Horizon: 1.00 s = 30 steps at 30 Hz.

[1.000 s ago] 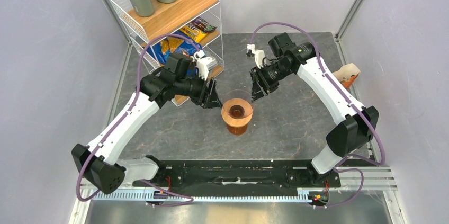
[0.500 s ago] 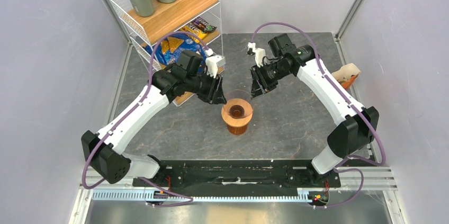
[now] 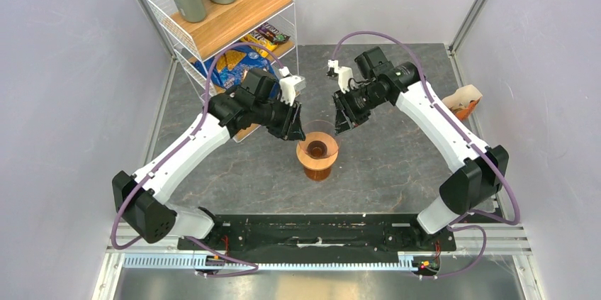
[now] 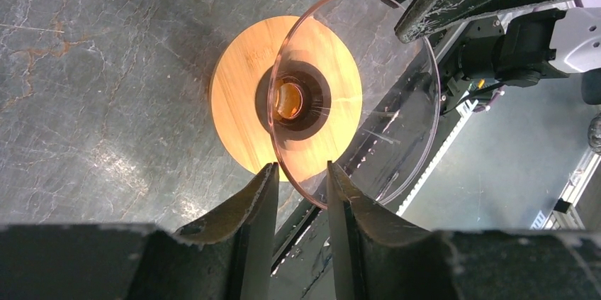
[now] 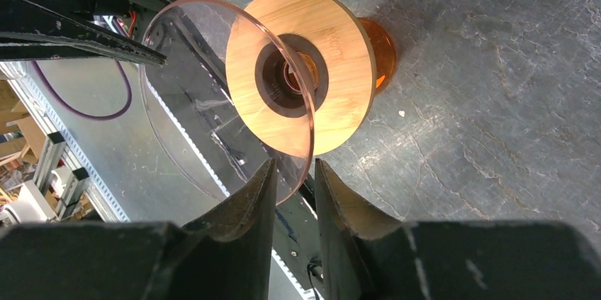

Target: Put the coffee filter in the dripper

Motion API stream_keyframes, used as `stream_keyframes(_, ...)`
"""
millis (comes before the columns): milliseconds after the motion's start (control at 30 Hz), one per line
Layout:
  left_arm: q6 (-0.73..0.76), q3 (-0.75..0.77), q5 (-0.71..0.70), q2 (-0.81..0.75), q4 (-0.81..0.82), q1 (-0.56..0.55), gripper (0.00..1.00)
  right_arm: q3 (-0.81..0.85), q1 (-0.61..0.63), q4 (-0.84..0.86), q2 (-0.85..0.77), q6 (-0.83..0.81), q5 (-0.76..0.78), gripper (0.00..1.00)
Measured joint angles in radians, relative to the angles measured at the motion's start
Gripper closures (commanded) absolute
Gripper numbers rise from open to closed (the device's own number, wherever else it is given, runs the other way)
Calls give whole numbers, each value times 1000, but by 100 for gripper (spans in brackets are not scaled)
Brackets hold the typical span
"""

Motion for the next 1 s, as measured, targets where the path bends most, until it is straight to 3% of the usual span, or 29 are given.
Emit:
stream_keyframes(433,0,0,-35,29,-2,-3,69,3,25,-1,6,19,31,84)
stream_keyframes(633,0,1,-44,29,-2,-5,76,23,36,4,24,37,52,100)
stream_keyframes(933,-20,21,-53,49,-10,-4,97,34,36,-1,33,64,68,100)
stream_keyframes(1000,-24,25,-53,54,-13,-4,98,37,36,-5,35,65,69,100)
